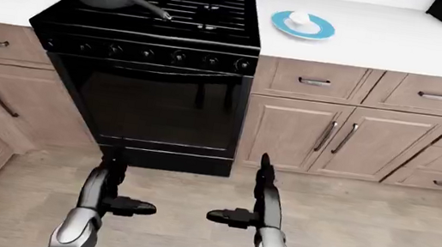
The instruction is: Pick the dumpling from the plate and place it in the pan.
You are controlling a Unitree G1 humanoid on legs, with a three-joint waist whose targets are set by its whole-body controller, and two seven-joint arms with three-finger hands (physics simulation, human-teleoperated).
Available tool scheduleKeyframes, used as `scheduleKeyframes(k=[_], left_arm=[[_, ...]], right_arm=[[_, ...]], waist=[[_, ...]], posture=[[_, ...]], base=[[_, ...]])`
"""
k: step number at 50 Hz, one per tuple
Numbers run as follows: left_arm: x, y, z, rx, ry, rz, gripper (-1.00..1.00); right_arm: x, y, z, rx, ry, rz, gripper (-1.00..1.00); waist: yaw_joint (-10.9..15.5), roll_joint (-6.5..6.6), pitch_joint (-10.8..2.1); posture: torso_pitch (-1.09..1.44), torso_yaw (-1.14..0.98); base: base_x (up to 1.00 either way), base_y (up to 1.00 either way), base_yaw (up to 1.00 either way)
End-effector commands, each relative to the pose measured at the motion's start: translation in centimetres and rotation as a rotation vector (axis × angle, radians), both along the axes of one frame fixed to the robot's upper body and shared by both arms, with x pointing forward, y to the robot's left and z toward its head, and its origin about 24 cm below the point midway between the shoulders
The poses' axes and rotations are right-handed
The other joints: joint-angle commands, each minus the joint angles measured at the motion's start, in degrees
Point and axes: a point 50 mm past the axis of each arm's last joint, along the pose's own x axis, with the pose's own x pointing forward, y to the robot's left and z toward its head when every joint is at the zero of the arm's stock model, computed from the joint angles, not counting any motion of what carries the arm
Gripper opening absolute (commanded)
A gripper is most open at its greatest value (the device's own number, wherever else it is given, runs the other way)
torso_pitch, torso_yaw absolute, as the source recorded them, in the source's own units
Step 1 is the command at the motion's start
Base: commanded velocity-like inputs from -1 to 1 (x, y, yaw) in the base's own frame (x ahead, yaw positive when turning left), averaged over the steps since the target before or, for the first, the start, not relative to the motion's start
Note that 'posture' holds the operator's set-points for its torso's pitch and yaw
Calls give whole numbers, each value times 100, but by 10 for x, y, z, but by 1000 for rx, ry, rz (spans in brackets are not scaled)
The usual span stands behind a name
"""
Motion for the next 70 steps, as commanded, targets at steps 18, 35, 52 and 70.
scheduleKeyframes(k=[18, 35, 52, 70], left_arm=[[9, -1, 35, 3, -175, -4, 100], [44, 13, 83, 32, -226, 41, 100], [84, 12, 149, 52, -283, 78, 100], [86, 11, 214, 1, -333, 18, 100]], right_arm=[[8, 0, 33, -16, -172, 4, 100], [34, -2, 81, -90, -211, -8, 100], [58, -18, 160, -113, -297, -79, 100], [52, -28, 238, -114, -382, -106, 100]], waist=[[46, -25, -478], [44, -15, -517], [53, -15, -483], [72, -39, -417]], posture=[[0, 0], [0, 0], [0, 0], [0, 0]], base=[[0, 0, 0], [0, 0, 0], [0, 0, 0], [0, 0, 0]])
